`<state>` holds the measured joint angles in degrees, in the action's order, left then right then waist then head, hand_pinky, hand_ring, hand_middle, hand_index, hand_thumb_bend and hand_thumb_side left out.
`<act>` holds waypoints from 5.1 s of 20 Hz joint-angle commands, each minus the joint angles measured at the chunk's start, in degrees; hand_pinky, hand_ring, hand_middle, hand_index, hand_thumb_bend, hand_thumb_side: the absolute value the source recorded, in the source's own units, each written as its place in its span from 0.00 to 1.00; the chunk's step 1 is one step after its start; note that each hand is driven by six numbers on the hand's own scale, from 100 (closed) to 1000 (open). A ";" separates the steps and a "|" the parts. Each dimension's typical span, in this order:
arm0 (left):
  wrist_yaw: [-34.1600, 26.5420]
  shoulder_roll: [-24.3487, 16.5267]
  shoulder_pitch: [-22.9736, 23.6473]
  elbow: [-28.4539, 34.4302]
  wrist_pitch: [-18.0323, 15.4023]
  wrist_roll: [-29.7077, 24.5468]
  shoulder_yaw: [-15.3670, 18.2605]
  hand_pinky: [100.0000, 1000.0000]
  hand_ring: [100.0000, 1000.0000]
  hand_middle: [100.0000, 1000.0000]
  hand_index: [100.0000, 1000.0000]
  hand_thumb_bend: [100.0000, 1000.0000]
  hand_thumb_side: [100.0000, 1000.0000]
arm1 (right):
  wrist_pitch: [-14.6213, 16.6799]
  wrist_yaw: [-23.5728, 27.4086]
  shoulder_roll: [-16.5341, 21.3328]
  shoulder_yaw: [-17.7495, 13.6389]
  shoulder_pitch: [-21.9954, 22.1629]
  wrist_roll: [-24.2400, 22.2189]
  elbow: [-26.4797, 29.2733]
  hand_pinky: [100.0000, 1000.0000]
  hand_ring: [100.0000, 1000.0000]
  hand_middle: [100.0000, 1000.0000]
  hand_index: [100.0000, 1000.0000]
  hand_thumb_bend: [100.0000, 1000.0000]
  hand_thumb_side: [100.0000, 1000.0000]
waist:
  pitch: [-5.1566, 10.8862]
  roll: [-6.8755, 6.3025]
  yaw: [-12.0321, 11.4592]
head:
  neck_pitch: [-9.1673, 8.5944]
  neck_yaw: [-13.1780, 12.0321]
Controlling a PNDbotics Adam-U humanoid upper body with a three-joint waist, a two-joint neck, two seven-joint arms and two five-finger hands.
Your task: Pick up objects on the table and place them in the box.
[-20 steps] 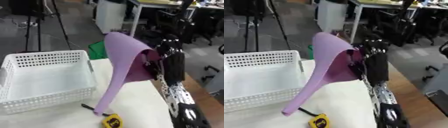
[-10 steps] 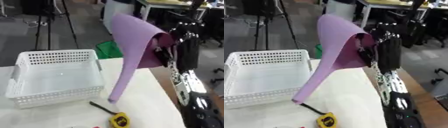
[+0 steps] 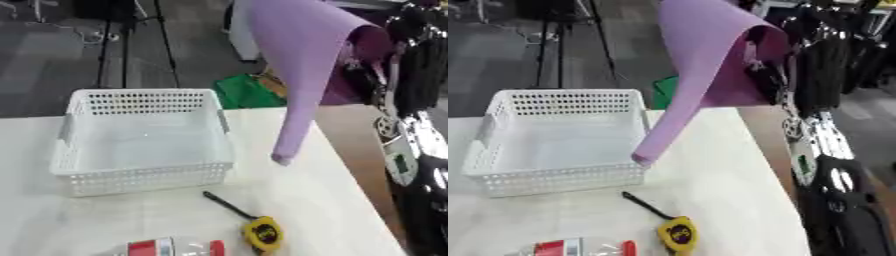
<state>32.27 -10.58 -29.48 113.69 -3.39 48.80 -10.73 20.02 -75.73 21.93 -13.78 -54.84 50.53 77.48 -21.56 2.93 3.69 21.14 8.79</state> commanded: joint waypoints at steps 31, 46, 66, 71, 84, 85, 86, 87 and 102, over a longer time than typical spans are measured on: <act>-0.67 0.39 -3.15 0.90 -0.44 -1.55 -1.40 0.67 0.50 0.42 0.69 0.00 0.94 | 17.18 1.88 3.27 -4.23 -13.84 1.44 -22.90 0.71 0.48 0.38 0.54 0.00 0.42 | -0.24 1.23 -5.64 | -0.92 6.16; -0.85 1.26 -5.08 0.90 -0.66 -2.14 -1.72 0.67 0.50 0.42 0.70 0.00 0.94 | 17.41 2.01 0.36 -5.29 -15.05 1.44 -20.25 0.70 0.48 0.38 0.54 0.00 0.40 | -1.59 0.80 -8.02 | -3.17 12.51; -0.15 2.22 -5.61 0.90 -0.44 -2.60 -1.69 0.67 0.51 0.42 0.70 0.00 0.94 | 17.37 -3.15 -5.95 -5.26 -14.62 1.44 -15.99 0.69 0.47 0.37 0.53 0.00 0.41 | -1.19 -0.31 -8.34 | -4.92 12.41; -0.01 2.28 -5.74 0.90 -0.43 -2.58 -1.68 0.67 0.51 0.42 0.70 0.00 0.94 | 17.51 -3.70 -7.35 -4.97 -14.58 1.44 -15.00 0.69 0.47 0.37 0.53 0.00 0.40 | -1.29 -0.31 -8.65 | -4.68 12.60; 0.37 2.44 -6.25 0.90 -0.53 -2.43 -1.76 0.67 0.51 0.42 0.70 0.00 0.94 | 17.23 -6.69 -9.52 -5.20 -13.92 1.44 -15.29 0.68 0.47 0.37 0.53 0.00 0.42 | -1.84 0.10 -10.09 | -5.34 13.85; 0.38 2.44 -6.27 0.90 -0.53 -2.43 -1.77 0.67 0.51 0.42 0.70 0.00 0.94 | 17.16 -6.83 -9.54 -5.26 -13.93 1.44 -15.36 0.68 0.47 0.37 0.53 0.00 0.42 | -1.86 0.10 -10.11 | -5.40 13.87; 0.41 2.45 -6.32 0.90 -0.53 -2.45 -1.79 0.67 0.51 0.42 0.70 0.00 0.94 | 17.05 -6.97 -9.53 -5.36 -13.90 1.44 -15.55 0.68 0.47 0.37 0.53 0.00 0.42 | -1.89 0.11 -10.13 | -5.55 13.92; 0.44 2.46 -6.34 0.90 -0.52 -2.48 -1.80 0.67 0.51 0.42 0.70 0.00 0.94 | 16.95 -7.08 -9.52 -5.43 -13.91 1.44 -15.71 0.68 0.47 0.37 0.53 0.00 0.42 | -1.90 0.11 -10.15 | -5.63 13.94; 0.30 2.39 -6.96 0.90 -0.16 -2.77 -1.99 0.67 0.50 0.42 0.69 0.00 0.94 | 17.34 -13.05 -8.14 -5.22 -15.25 1.44 -22.46 0.79 0.62 0.47 0.59 0.00 0.63 | -2.50 0.04 -11.23 | -6.19 14.80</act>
<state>32.37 -8.08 -35.72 113.69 -3.69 46.12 -12.50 27.86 -87.85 11.99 -19.23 -68.52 42.69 54.95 -25.26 3.24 -7.49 15.55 23.29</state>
